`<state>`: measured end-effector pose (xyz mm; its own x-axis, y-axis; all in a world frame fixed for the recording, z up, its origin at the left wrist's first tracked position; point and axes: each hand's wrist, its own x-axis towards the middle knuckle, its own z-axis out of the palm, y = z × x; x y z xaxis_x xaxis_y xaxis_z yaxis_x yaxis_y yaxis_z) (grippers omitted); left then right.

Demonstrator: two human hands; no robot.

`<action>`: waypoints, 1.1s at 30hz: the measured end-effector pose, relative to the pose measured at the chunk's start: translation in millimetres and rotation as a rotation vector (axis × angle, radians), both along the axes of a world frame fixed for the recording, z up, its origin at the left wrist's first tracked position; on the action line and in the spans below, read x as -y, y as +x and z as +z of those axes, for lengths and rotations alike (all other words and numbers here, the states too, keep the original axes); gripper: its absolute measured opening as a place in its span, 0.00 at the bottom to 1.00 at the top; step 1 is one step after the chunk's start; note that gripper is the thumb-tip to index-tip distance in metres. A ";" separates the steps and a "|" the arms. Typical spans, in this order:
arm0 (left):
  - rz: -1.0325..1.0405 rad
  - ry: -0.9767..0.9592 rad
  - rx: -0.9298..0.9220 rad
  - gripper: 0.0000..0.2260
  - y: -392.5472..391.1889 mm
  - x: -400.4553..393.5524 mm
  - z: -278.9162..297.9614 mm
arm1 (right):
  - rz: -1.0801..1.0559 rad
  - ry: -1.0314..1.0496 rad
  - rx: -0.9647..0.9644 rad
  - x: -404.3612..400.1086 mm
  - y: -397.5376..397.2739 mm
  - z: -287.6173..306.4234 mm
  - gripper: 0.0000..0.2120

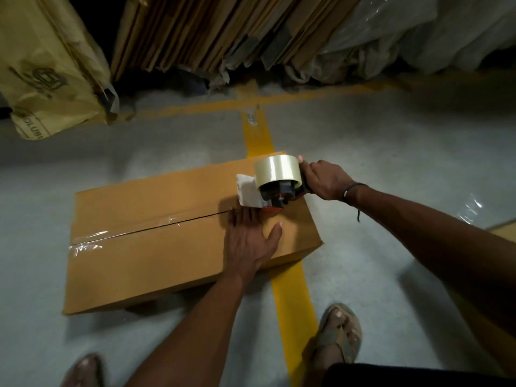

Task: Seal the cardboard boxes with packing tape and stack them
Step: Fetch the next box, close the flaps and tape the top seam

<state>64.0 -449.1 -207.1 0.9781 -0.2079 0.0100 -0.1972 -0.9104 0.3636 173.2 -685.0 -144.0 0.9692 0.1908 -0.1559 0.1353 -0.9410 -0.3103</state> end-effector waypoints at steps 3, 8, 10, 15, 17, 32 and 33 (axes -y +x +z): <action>-0.011 0.019 0.033 0.40 -0.2 -1.2 -3.4 | 0.002 -0.008 -0.006 4.7 1.7 1.0 0.35; 0.010 0.083 -0.049 0.42 1.0 1.3 -7.3 | -0.037 -0.053 0.002 60.0 2.2 12.1 0.35; 0.012 0.097 -0.052 0.42 1.1 2.1 -9.1 | -0.070 -0.110 0.016 89.0 -1.2 15.9 0.36; 0.001 0.120 -0.058 0.42 1.7 2.6 -10.6 | -0.083 -0.176 -0.004 110.1 -7.3 9.5 0.37; 0.003 0.117 -0.074 0.42 1.4 2.7 -9.3 | -0.066 -0.202 -0.013 105.2 -3.8 9.4 0.36; 0.576 -0.802 -0.821 0.70 117.2 108.4 80.0 | 0.043 -0.329 -0.102 81.0 27.6 28.5 0.34; 0.588 -0.798 -0.830 0.71 115.5 108.9 81.6 | 0.048 -0.345 -0.094 79.1 28.8 28.8 0.34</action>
